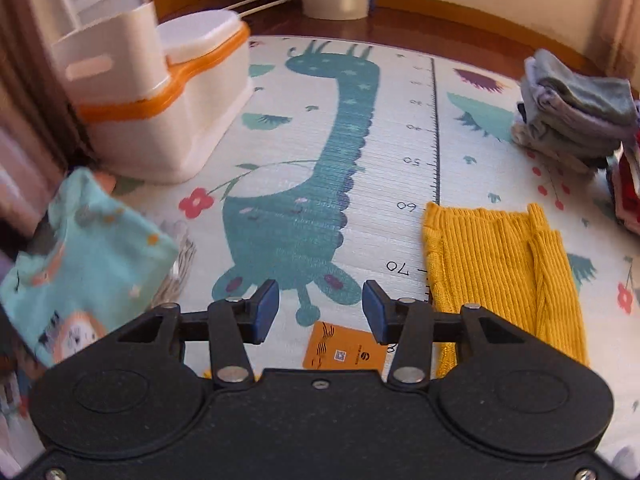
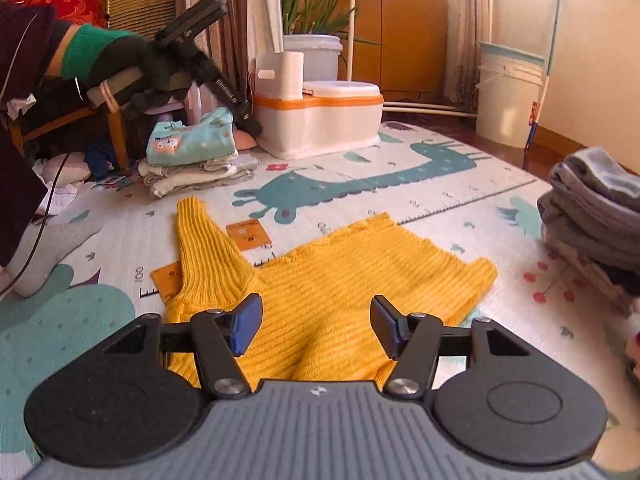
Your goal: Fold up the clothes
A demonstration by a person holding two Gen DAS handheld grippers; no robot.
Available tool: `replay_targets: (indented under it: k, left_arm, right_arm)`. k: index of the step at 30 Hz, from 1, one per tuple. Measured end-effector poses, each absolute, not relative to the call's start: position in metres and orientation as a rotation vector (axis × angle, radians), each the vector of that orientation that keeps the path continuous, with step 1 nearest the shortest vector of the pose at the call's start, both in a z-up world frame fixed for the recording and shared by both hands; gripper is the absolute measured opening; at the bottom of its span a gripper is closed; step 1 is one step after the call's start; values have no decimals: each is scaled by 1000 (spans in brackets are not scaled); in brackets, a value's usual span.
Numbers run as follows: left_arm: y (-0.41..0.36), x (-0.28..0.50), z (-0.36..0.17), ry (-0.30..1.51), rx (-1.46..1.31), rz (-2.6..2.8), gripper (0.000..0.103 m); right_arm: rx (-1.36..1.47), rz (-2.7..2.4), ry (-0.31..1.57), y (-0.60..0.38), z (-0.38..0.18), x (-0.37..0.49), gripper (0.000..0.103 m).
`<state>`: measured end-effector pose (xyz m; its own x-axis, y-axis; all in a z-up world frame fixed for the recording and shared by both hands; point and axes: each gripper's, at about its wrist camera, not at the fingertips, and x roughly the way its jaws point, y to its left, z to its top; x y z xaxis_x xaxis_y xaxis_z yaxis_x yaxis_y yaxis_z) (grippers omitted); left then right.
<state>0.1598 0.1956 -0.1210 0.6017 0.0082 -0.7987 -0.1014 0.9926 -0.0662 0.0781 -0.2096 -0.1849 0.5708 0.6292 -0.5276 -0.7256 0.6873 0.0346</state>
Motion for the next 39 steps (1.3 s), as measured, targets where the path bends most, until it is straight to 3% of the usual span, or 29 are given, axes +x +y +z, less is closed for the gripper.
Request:
replay_targets:
  k: [5, 11, 17, 22, 24, 32, 39]
  left_arm:
    - [236, 92, -156, 925, -462, 192, 45]
    - [259, 58, -193, 945, -638, 232, 45]
    - [284, 43, -219, 886, -816, 261, 45]
    - [304, 38, -244, 839, -993, 307, 44]
    - [310, 39, -254, 820, -1029, 313, 44]
    - [327, 45, -287, 777, -1154, 351, 42]
    - [335, 48, -300, 692, -1186, 301, 41]
  right_arm:
    - [-219, 887, 546, -192, -99, 125, 61]
    - [-384, 880, 615, -160, -1, 156, 61]
    - [-280, 772, 668, -133, 70, 155, 61]
    - [81, 694, 786, -130, 61, 135, 62]
    - [-3, 693, 837, -121, 52, 126, 62]
    - [238, 549, 971, -131, 11, 134, 64]
    - [159, 599, 1040, -97, -12, 143, 64]
